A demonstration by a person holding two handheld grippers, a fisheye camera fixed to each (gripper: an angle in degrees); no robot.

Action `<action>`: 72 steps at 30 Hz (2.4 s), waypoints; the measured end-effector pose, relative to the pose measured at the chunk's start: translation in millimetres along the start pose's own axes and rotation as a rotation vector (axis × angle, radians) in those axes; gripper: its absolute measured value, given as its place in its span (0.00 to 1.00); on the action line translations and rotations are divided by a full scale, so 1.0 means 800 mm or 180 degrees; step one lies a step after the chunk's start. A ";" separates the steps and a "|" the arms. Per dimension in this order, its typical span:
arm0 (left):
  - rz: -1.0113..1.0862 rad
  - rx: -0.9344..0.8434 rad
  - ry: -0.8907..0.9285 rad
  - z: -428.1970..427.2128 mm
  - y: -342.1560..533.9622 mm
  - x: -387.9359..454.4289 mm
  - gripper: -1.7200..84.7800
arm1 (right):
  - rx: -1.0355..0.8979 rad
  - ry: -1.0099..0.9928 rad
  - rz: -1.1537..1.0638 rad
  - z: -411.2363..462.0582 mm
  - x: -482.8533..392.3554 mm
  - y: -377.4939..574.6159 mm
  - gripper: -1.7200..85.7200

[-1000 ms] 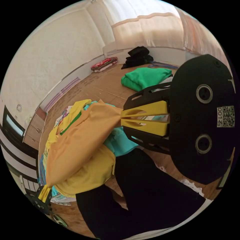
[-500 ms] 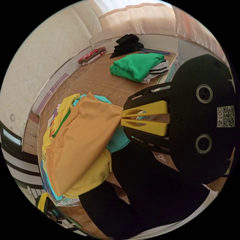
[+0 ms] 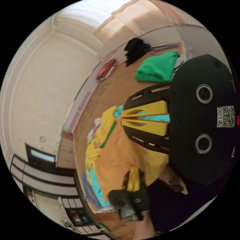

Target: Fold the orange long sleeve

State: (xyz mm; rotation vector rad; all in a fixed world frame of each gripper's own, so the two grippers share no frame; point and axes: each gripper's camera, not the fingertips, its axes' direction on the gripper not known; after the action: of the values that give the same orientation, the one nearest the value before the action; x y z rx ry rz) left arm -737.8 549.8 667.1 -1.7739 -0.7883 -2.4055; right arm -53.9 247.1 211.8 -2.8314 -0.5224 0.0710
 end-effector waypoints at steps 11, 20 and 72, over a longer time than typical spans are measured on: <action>-0.1161 -0.0033 0.0691 -0.049 0.140 -0.107 0.01 | 0.0415 -0.2049 -0.1958 0.053 -0.254 -0.175 0.05; -0.0731 0.0208 -0.0001 -0.073 0.182 -0.100 0.02 | -0.0055 -0.2551 -0.1724 0.054 -0.203 -0.139 0.10; 0.0600 0.0781 0.0419 -0.111 0.057 0.080 0.08 | -0.0064 -0.1929 0.0654 0.059 0.063 0.102 0.06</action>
State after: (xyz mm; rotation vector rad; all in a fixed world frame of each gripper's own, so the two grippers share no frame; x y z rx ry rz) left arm -822.9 488.4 723.2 -1.5094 -0.8196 -2.1734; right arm 16.5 203.2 144.6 -2.8406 -0.3376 0.9845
